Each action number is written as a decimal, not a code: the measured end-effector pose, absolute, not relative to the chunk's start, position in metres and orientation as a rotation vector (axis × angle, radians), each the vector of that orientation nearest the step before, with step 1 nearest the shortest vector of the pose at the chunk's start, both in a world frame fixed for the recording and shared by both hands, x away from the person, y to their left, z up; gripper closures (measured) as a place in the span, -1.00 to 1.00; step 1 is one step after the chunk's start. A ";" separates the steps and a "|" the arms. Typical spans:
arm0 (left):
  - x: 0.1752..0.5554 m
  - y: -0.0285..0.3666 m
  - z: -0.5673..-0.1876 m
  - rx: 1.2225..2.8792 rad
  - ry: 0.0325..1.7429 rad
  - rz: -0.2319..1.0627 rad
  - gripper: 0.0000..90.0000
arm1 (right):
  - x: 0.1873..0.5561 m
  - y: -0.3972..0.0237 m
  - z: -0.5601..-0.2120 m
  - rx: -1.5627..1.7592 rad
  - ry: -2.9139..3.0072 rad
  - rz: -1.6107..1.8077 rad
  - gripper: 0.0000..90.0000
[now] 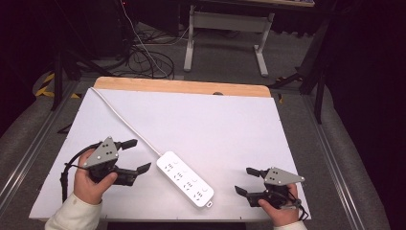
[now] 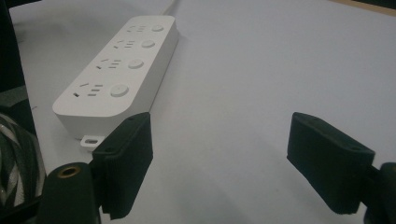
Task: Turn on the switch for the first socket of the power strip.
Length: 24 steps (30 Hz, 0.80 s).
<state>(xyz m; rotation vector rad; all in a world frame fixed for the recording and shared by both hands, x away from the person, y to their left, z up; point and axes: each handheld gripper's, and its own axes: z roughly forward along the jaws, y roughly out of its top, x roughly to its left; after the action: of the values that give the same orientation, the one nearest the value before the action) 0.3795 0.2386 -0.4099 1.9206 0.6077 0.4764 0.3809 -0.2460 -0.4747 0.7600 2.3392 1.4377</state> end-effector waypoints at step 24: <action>0.357 0.280 -0.457 1.924 0.656 0.553 -0.82 | 0.381 -0.246 -0.476 0.747 2.348 1.428 -0.59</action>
<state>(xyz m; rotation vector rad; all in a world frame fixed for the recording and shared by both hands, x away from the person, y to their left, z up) 0.3569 0.2803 -0.4572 1.9235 0.6561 0.5531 0.3813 -0.2461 -0.4760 0.7469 2.3478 1.4277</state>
